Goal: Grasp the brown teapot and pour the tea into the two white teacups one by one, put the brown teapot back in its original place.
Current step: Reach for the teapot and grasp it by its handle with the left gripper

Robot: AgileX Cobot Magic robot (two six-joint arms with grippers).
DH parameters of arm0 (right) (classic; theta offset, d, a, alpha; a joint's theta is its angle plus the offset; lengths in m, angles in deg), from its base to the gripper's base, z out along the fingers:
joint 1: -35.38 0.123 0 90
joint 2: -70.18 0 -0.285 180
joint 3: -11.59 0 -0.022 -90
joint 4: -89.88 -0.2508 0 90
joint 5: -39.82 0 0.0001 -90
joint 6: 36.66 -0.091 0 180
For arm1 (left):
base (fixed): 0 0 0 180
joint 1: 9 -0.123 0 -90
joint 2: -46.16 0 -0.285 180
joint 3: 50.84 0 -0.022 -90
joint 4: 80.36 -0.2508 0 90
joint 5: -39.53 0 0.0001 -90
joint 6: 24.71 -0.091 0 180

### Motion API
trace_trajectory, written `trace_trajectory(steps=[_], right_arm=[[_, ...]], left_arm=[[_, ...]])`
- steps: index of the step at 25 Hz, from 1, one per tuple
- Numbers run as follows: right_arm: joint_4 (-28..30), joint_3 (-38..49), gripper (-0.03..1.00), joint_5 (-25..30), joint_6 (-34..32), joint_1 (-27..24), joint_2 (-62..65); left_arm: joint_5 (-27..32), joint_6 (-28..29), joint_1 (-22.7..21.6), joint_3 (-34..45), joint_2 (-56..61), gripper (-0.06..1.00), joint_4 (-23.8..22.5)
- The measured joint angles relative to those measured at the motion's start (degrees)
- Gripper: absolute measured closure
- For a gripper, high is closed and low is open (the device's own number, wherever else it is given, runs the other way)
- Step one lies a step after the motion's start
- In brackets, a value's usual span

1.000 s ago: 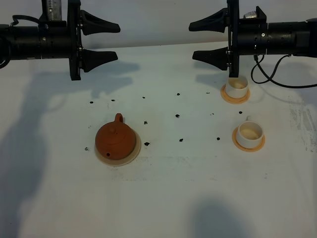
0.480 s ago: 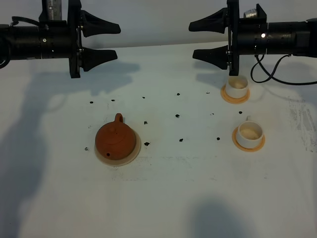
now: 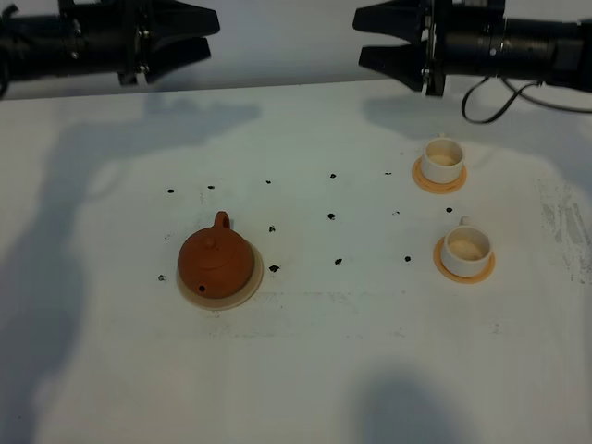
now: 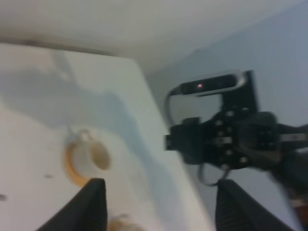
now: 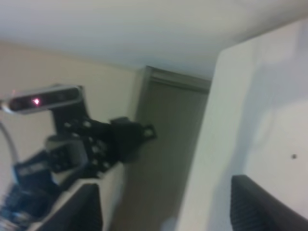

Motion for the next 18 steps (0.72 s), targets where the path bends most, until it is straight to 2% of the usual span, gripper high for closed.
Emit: trace_trajectory(steps=[8, 13, 18], right_arm=[[15.5, -7.1, 0.42, -6.1, -2.7, 0.0, 0.3], [27.9, -9.6, 0.42, -10.4, -6.5, 0.0, 3.1], [37.0, -10.1, 0.42, -12.8, -9.8, 0.0, 5.5]], left_arm=[[-10.7, 0.6, 2.0, -0.7, 6.7, 0.49, -19.6], [-14.1, 5.2, 3.2, -0.7, 9.6, 0.52, -31.5], [-15.2, 11.1, 3.6, -0.7, 11.1, 0.54, -40.6]])
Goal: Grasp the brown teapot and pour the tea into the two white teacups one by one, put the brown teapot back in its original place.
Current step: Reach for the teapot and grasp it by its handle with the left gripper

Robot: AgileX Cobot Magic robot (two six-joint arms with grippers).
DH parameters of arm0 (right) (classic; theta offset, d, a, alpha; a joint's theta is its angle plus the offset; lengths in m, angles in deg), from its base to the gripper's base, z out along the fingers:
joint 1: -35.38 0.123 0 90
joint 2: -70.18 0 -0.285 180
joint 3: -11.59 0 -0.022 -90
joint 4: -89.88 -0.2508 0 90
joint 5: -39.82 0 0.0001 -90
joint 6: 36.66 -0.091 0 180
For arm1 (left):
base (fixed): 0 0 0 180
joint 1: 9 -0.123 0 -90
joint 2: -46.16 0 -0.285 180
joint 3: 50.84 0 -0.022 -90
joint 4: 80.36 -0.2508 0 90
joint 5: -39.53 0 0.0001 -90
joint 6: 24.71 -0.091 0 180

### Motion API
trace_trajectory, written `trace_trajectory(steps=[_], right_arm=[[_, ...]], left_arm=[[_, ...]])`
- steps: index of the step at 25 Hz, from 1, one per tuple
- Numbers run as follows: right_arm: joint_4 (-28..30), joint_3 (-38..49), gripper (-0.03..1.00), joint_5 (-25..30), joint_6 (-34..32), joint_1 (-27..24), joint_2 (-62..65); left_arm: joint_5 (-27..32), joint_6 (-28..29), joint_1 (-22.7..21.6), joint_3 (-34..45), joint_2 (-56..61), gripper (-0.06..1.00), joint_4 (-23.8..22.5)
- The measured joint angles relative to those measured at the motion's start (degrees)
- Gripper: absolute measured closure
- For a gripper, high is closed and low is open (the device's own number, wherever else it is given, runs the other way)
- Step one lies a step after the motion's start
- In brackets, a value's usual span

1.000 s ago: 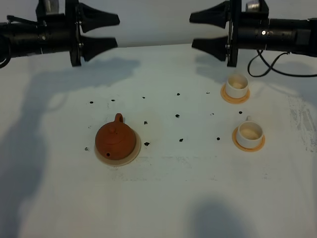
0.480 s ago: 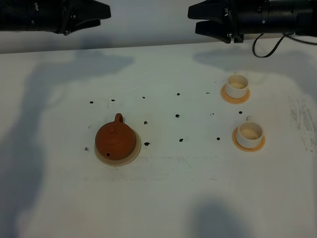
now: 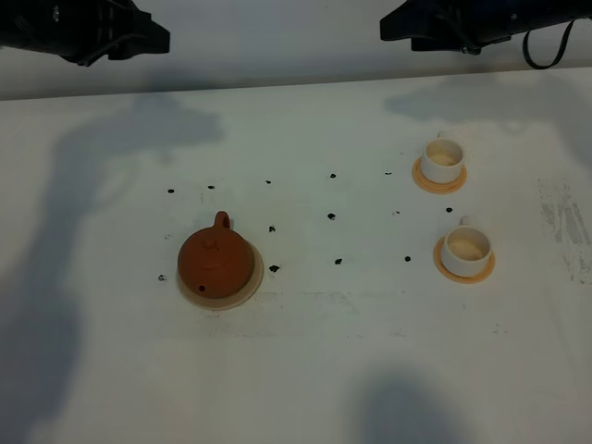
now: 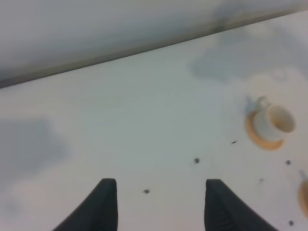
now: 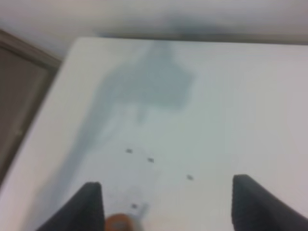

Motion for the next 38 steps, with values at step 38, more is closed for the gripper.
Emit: trace_trajectory(steps=[38], right_arm=[[31.7, 0.5, 0.48, 5.6, -16.2, 0.0, 19.1]], left_arm=[[-20.6, 22.0, 4.9, 26.5, 27.1, 0.63, -25.1]])
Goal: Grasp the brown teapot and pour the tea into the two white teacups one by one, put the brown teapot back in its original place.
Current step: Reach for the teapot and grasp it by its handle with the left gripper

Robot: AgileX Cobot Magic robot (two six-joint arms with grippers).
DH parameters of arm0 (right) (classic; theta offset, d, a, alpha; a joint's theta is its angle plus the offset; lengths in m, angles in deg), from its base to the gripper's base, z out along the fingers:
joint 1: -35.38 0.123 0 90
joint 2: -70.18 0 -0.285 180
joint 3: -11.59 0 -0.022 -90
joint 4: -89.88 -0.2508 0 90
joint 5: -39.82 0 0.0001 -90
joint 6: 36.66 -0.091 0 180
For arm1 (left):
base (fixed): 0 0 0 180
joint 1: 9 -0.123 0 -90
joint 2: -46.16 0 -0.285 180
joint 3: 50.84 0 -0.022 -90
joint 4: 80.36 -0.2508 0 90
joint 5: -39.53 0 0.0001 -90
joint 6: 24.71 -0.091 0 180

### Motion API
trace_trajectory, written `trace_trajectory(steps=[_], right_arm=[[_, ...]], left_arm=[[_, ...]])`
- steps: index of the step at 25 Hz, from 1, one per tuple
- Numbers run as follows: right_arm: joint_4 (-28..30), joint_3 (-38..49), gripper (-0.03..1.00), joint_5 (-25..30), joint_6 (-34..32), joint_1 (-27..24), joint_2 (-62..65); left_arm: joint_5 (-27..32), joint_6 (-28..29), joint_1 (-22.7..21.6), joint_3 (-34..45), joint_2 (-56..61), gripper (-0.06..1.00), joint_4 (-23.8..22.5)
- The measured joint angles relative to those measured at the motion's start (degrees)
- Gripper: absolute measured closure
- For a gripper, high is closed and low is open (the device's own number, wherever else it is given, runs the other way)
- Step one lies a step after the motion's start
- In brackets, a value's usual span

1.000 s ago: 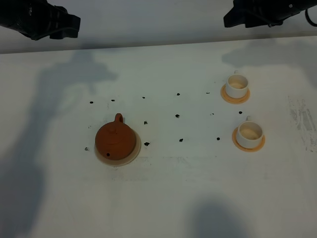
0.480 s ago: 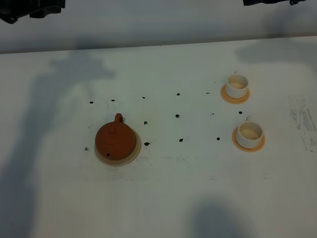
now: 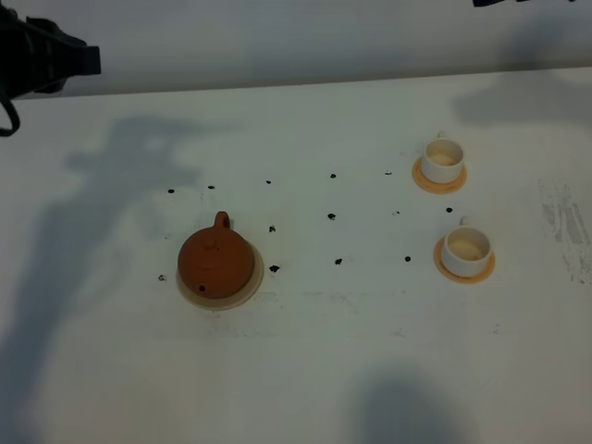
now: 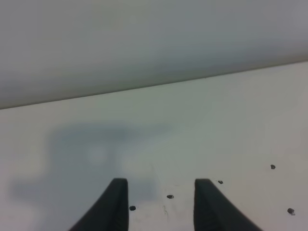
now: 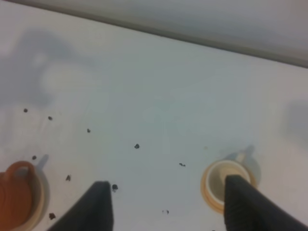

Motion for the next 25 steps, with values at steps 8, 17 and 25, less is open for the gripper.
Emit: trace_trajectory(steps=[8, 17, 25], right_arm=[[0.8, 4.3, 0.49, -0.8, -0.5, 0.0, 6.8], [5.3, 12.0, 0.49, -1.8, -2.0, 0.0, 14.2], [6.8, 16.4, 0.49, -1.8, -2.2, 0.0, 18.9]], left_arm=[[-2.2, 0.6, 0.0, 5.0, 3.0, 0.64, 0.0], [-2.2, 0.6, 0.0, 5.0, 3.0, 0.64, 0.0], [-0.6, 0.6, 0.0, 5.0, 3.0, 0.64, 0.0]])
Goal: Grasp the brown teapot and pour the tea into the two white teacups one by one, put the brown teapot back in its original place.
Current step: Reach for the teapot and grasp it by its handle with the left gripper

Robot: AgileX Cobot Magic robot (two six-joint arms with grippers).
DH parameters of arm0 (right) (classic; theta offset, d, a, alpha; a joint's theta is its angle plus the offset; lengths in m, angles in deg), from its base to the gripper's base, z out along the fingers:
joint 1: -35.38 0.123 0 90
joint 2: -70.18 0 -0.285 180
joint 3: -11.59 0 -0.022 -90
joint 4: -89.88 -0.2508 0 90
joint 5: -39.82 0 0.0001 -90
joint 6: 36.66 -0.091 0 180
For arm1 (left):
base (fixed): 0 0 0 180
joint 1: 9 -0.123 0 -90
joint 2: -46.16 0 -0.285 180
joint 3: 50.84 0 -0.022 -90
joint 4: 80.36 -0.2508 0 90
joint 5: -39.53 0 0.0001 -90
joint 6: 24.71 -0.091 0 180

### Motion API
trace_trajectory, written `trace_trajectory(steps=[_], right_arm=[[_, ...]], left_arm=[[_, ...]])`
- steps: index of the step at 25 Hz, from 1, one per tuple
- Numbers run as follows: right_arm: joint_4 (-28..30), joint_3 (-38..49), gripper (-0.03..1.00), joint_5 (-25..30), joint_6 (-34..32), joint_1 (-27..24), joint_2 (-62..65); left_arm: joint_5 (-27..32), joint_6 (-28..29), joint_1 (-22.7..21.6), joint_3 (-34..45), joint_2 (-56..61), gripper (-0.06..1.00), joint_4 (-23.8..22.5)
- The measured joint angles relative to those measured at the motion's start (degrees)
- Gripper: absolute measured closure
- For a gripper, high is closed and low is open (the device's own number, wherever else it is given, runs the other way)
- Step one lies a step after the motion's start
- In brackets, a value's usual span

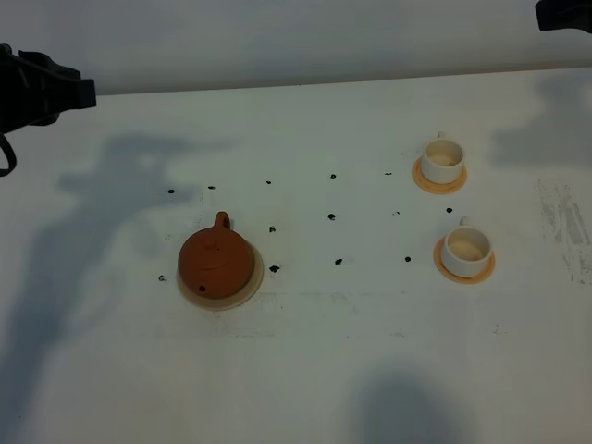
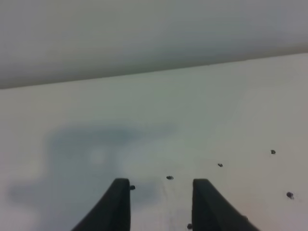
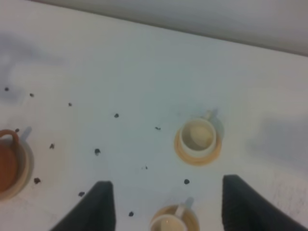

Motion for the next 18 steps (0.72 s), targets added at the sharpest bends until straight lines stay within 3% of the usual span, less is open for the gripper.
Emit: trace_trajectory(steps=[6, 18], right_arm=[[0.7, 1.2, 0.49, 2.5, -1.1, 0.0, 5.2], [8.5, 1.2, 0.49, 9.9, -8.4, 0.0, 20.2]], left_arm=[[1.1, 0.0, 0.0, 0.0, 0.0, 0.64, 0.0], [4.2, 0.5, 0.0, 0.0, -6.2, 0.64, 0.0]])
